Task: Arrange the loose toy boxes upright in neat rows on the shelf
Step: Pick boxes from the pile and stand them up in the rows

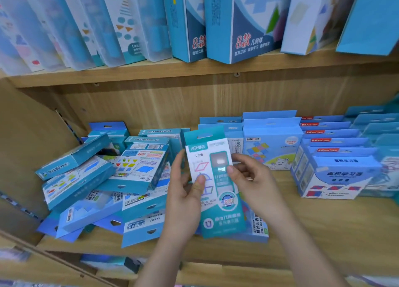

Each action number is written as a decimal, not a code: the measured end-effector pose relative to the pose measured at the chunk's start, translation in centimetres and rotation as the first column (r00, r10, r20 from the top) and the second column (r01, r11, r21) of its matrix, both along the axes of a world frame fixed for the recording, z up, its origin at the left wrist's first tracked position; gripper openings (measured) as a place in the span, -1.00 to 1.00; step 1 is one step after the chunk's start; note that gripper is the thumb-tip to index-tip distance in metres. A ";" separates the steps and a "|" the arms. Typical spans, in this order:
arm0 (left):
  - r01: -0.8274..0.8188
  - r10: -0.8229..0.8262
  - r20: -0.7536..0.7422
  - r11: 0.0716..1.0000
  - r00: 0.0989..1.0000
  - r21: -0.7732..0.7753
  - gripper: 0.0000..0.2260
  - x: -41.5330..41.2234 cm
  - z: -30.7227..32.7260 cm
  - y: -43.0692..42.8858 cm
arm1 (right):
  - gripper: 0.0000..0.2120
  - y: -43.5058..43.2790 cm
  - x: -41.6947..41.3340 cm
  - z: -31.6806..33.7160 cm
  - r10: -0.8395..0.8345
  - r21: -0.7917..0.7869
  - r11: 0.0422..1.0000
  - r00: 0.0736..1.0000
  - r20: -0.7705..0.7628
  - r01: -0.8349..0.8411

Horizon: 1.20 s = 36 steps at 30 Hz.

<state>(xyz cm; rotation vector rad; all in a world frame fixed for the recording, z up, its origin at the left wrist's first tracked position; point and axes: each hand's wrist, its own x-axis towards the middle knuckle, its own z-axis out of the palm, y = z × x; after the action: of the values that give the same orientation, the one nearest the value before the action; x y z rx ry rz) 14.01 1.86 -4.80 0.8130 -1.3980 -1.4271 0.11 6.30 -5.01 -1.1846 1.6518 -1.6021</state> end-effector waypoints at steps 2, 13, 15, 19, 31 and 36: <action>0.001 0.001 -0.057 0.999 0.998 0.038 -0.46 -0.1 0.3 0.0 | -0.84 -0.1 -0.1 -0.1 0.007 -0.019 1.000 0.997 0.081 -0.006; 0.133 -0.140 0.082 0.987 0.987 0.095 -0.66 -1.0 0.7 0.9 | -0.83 3.1 -1.8 -0.3 -0.048 0.007 0.999 0.992 0.115 0.047; 0.169 -0.181 0.114 0.980 0.977 0.103 -0.79 -1.6 0.7 1.4 | -0.80 4.1 -2.4 -0.2 -0.065 0.000 0.998 0.993 0.099 0.066; 0.184 -0.188 0.109 0.982 0.976 0.052 -0.95 -2.8 1.0 2.5 | -0.79 6.1 -3.3 -0.1 -0.106 -0.016 0.994 0.994 0.037 0.107; 0.194 -0.193 0.032 0.981 0.981 -0.026 -0.72 -4.4 0.2 5.1 | -0.30 12.5 -1.5 -0.4 -0.209 0.101 0.950 0.846 -0.490 0.294; 0.335 -0.307 0.159 0.920 0.938 -0.203 -0.78 -5.3 -0.8 8.2 | -0.06 15.7 0.2 -0.6 -0.399 0.135 0.820 0.724 -0.562 0.556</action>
<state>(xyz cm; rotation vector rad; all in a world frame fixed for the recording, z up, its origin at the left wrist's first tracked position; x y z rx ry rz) 8.75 10.08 -5.63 0.5480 -1.8201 -1.4421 0.36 21.95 -5.59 -1.1331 2.6359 -1.2878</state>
